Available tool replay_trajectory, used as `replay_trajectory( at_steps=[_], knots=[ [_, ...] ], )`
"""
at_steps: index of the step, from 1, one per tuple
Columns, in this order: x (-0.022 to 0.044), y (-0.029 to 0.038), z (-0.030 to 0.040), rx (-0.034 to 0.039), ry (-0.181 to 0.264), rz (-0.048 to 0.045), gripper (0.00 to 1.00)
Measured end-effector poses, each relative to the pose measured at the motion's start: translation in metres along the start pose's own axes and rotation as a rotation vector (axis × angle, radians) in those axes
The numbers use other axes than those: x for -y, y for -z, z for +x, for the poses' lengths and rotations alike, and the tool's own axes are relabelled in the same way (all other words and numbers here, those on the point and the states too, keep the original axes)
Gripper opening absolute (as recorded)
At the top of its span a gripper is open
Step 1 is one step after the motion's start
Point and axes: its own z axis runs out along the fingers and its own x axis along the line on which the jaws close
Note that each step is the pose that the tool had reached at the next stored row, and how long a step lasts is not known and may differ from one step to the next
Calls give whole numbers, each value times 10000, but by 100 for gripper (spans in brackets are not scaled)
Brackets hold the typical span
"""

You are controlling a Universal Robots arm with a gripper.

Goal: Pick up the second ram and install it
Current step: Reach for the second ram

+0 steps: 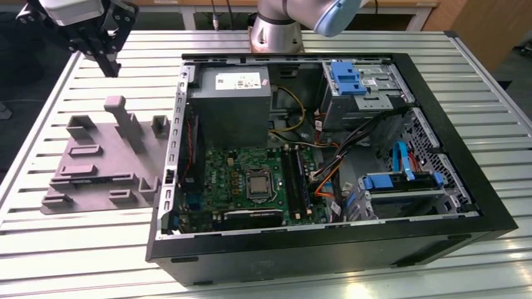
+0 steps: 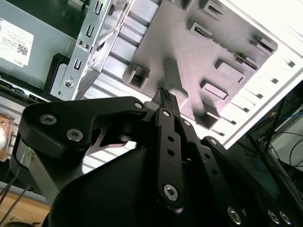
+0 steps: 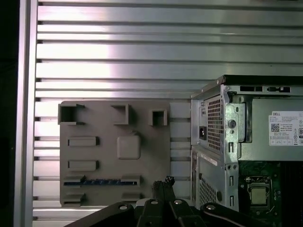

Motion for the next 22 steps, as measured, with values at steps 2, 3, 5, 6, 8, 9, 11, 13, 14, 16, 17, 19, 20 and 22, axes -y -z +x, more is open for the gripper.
replay_trajectory(
  at_steps=[2,3,5,6,8,9,11,13,14,16,17,19,20,22],
  knots=[
    [7,0,13,0,6,0,11],
    [12,0,18,0,9,0,11],
    [21,1,29,-1,15,0,11],
    [25,1,35,-1,18,0,11],
    [35,2,46,-2,24,0,11],
    [41,2,51,-2,28,-1,11],
    [52,2,62,-2,35,-1,11],
    [63,3,73,-2,42,-1,11],
    [68,3,78,-2,46,-1,11],
    [78,4,89,-2,53,-1,11],
    [83,4,95,-3,57,-1,11],
    [92,5,107,-3,65,-2,11],
    [97,5,113,-3,68,-2,11],
    [106,5,125,-3,75,-2,11]
  ],
)
